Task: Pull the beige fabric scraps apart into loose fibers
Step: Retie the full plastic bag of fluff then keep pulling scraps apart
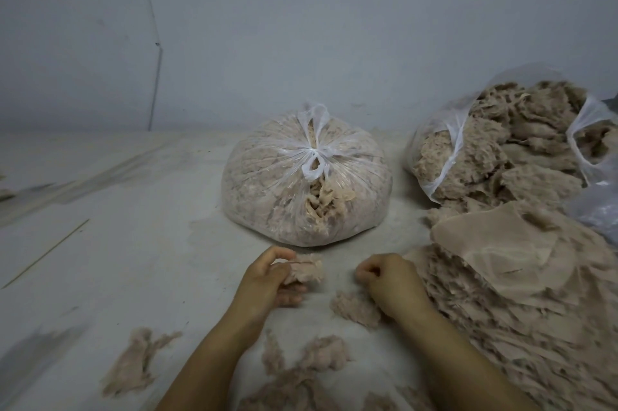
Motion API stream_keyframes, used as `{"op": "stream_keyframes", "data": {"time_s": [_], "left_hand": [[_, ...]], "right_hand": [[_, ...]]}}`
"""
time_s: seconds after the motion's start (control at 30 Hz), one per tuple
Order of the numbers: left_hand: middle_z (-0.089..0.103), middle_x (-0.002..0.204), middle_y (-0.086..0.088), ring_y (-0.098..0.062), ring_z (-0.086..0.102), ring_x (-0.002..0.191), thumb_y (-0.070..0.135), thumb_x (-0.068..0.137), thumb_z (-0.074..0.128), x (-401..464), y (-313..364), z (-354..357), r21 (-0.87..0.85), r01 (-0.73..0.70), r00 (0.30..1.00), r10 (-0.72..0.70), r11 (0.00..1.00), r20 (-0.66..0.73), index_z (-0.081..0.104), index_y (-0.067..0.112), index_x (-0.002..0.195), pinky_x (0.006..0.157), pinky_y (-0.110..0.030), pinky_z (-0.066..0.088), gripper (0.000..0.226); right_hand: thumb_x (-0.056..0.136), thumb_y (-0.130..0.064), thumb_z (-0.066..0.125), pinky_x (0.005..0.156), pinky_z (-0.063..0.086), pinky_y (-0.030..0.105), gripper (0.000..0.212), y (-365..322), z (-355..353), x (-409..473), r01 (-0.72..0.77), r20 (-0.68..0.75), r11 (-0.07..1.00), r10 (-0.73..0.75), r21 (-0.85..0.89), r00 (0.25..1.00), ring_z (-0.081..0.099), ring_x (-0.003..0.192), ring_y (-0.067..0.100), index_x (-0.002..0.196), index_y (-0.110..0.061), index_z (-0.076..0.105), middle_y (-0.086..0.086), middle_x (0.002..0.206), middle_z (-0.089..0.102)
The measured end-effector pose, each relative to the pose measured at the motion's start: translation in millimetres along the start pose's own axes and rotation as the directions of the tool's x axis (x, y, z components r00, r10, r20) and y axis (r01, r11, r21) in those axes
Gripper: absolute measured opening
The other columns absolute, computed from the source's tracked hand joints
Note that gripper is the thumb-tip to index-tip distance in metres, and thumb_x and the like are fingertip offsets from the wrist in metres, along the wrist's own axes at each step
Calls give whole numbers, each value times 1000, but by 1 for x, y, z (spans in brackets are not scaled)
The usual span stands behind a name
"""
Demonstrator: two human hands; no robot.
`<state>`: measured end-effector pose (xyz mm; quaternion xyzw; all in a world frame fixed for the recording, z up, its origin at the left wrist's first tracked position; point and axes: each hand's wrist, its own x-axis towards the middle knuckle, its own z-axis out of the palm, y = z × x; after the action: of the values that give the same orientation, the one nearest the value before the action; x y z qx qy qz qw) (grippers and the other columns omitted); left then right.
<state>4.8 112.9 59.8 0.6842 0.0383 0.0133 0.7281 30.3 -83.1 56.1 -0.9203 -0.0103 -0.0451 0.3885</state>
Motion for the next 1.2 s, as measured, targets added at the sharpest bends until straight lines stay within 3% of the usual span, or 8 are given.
{"op": "stream_keyframes", "data": {"time_s": [0.17, 0.3, 0.43, 0.57, 0.73, 1.0, 1.1, 1.2], "left_hand": [[66, 71, -5, -14, 64, 64, 7, 92, 56, 2, -4, -4, 51, -50, 999, 50, 997, 9, 62, 10, 92, 60, -27, 55, 7], [67, 73, -5, -13, 62, 67, 2, 86, 62, -2, -6, -1, 63, -77, 981, 64, 995, 182, 65, 10, 92, 61, -22, 51, 10], [69, 86, -5, -14, 66, 77, -3, 80, 70, -2, -8, -2, 61, -126, 972, 111, 990, 208, 63, 10, 92, 66, -23, 53, 19], [73, 92, -6, -17, 69, 85, -17, 76, 60, -3, -8, -1, 128, -158, 964, 126, 979, 233, 70, 15, 59, 72, -22, 52, 38], [74, 78, -4, -14, 68, 72, -11, 81, 55, 2, -8, -1, 140, -60, 996, 51, 988, 67, 78, 15, 68, 66, -20, 54, 37], [66, 90, 10, -7, 61, 88, 16, 74, 79, 10, -24, -16, 663, -153, 983, 184, 733, 24, 71, 26, 70, 75, -7, 43, 14], [54, 108, 14, -6, 48, 105, 21, 77, 77, 11, -22, -14, 728, -229, 954, 298, 646, 36, 72, 26, 88, 91, -7, 35, 13], [64, 105, 15, 0, 60, 100, 26, 72, 79, 4, -11, -4, 488, -337, 934, 351, 805, 67, 68, 29, 94, 88, -6, 43, 25]], "right_hand": [[82, -59, 61, 58, 42, 23, 35, -8, -12, -1, 50, 24, 997, -49, -65, 999, 57, 63, 7, 66, -28, 63, -10, 62, 60], [75, -29, 81, 67, 50, 15, 19, -18, 9, -9, -3, 241, 860, -140, 510, 960, 63, 71, 3, 91, -26, 71, -3, 84, 69], [86, -12, 69, 51, 45, 16, 13, -16, 17, -8, -15, 165, 777, -116, 630, 979, 58, 52, 4, 73, -14, 70, 0, 63, 67], [87, -18, 68, 65, 51, 27, 14, -10, 23, -4, 4, 83, 816, -65, 579, 994, 63, 65, 10, 74, -17, 72, 2, 71, 72], [89, -27, 65, 75, 51, 26, 9, -6, 19, -1, 90, 17, 926, -103, 366, 994, 64, 79, 9, 82, -26, 71, -9, 81, 71], [68, -37, 84, 51, 46, 15, 22, -5, -11, -2, 62, 439, 990, -1, -125, 898, 57, 57, -1, 71, -27, 65, -13, 71, 63], [79, -30, 77, 51, 44, 15, 22, -4, -5, -2, 72, 336, 995, -45, -70, 941, 54, 55, -1, 66, -24, 61, -13, 64, 61], [85, -31, 71, 46, 37, 11, 23, -8, -1, -3, 4, 236, 966, -67, 257, 969, 50, 50, -2, 69, -21, 58, -12, 55, 59]]}}
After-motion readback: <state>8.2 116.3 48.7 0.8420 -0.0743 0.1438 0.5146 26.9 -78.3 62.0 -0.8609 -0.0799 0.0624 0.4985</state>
